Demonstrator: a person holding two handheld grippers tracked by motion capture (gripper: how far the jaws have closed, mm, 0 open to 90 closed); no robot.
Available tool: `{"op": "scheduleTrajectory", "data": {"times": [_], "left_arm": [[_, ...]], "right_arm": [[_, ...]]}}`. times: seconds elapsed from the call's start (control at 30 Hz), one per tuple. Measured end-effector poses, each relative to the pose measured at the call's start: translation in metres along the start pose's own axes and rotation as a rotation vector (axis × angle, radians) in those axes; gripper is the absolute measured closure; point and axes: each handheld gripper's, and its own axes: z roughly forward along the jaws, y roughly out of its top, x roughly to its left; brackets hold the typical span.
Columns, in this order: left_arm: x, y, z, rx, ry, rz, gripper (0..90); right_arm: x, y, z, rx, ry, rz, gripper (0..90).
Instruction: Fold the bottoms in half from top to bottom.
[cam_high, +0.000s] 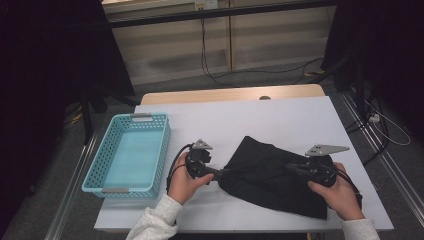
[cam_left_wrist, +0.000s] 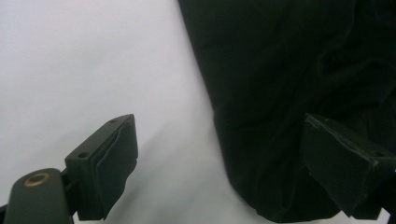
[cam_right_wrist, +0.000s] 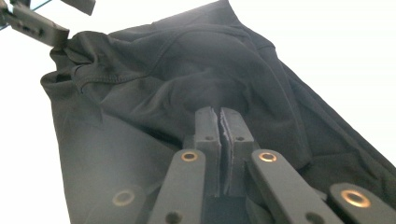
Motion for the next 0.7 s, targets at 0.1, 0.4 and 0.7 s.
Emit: {"op": "scheduleTrajectory", "data": {"times": [0.1,0.4,0.7], "left_arm": [[-0.004,-0.003,0.004,0.03,0.012,0.025,12.4],[-0.003,-0.004,-0.003,0.015,0.009,0.012,13.1],[0.011,0.001,-0.017,-0.036,0.032,-0.039,13.0]], "right_arm": [[-0.001,-0.003,-0.001,0.004,-0.002,0.003,86.7],[0.002,-0.003,-0.002,0.007,-0.002,-0.004,86.7],[-0.001,-0.006,-0.01,0.004,-0.006,0.002,86.7]]}}
